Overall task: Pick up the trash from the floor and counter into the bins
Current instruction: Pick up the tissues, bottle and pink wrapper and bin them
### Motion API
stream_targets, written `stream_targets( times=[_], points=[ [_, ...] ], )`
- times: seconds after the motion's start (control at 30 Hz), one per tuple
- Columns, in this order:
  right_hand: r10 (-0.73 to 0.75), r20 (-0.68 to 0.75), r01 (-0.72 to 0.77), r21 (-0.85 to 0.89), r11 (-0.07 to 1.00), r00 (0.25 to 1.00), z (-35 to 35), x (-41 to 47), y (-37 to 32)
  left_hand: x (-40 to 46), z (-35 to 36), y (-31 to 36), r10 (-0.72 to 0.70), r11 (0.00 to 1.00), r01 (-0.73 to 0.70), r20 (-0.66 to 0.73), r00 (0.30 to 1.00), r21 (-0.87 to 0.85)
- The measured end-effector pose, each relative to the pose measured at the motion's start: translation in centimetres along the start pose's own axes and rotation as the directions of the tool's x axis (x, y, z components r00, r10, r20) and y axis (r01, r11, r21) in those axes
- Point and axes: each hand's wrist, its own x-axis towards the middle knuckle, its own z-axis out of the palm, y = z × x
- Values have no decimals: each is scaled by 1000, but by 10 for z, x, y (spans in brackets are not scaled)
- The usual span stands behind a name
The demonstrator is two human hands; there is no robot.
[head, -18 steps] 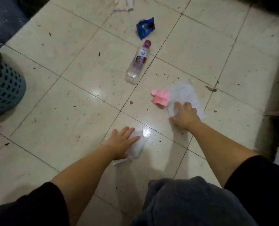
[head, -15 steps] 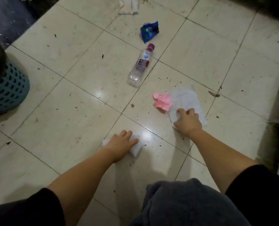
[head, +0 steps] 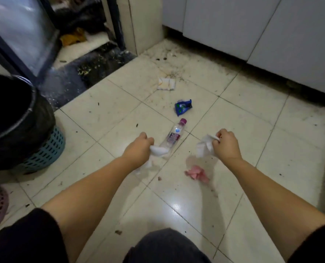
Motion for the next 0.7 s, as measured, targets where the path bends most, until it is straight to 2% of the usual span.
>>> stream_targets(
  times=[0.17,0.3,0.4,0.5,0.6,0.7],
  points=[
    [-228,-104,239,109,965,968,-3,15,-132,9,-101,-32,37,997,-53,-227,973,-62],
    [-396,-132,416,202,887,909,32,-5,-239,-13,-168,-108,35,996,-59,-337,941,-62],
    [-498,-115,510,234,828,860,72,-32,-314,-40,-209,-179,-18,999,5,-416,909,-33],
    [-600,-93,603,240,761,795,115,-60,-388,-63,-239,-256,-81,996,87,-458,885,-7],
    [-725,-55,717,220,662,686,158,-78,-456,-73,-253,-332,-91,992,119,-465,881,30],
    [-797,96,786,127,605,597,214,-82,-501,-68,-240,-394,-165,982,188,-417,894,14]
  ],
)
